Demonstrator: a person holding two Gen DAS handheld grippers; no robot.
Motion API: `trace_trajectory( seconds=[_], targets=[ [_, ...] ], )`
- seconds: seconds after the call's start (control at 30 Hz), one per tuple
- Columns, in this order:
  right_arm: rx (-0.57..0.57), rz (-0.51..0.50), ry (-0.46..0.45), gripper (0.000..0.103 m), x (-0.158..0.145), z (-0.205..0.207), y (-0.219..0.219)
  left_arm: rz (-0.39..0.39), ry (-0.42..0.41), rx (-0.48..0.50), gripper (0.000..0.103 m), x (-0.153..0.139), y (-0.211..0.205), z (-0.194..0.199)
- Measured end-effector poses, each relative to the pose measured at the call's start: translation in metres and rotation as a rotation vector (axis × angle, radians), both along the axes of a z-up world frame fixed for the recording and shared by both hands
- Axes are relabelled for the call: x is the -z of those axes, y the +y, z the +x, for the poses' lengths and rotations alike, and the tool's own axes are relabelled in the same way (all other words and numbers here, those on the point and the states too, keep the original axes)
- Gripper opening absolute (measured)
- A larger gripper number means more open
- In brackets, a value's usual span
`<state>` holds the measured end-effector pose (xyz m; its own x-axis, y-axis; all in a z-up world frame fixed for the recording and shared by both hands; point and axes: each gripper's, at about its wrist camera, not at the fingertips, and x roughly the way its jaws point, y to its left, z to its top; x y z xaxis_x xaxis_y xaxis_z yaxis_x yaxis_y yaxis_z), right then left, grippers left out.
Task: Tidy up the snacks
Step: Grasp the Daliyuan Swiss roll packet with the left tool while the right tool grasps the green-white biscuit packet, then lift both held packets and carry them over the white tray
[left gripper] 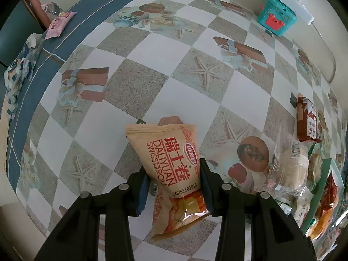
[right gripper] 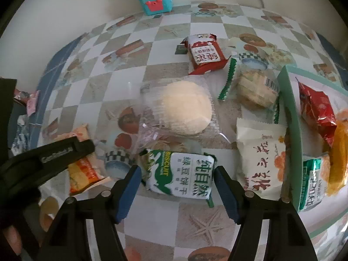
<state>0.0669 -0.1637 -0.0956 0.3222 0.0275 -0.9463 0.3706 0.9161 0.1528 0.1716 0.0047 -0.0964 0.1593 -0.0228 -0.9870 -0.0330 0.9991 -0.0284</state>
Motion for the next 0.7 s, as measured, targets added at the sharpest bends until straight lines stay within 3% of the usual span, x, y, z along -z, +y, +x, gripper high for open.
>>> trace_trajectory(
  seconds=[0.37,0.7],
  targets=[
    [-0.019,-0.042,0.007,0.071,0.012,0.012,0.007,0.056,-0.015,0.025,0.044,0.004,-0.021,-0.004],
    [-0.016,-0.040,-0.012,0.066,0.001,0.004,0.005,0.022,-0.043,0.022,0.039,-0.003,-0.022,-0.008]
  ],
)
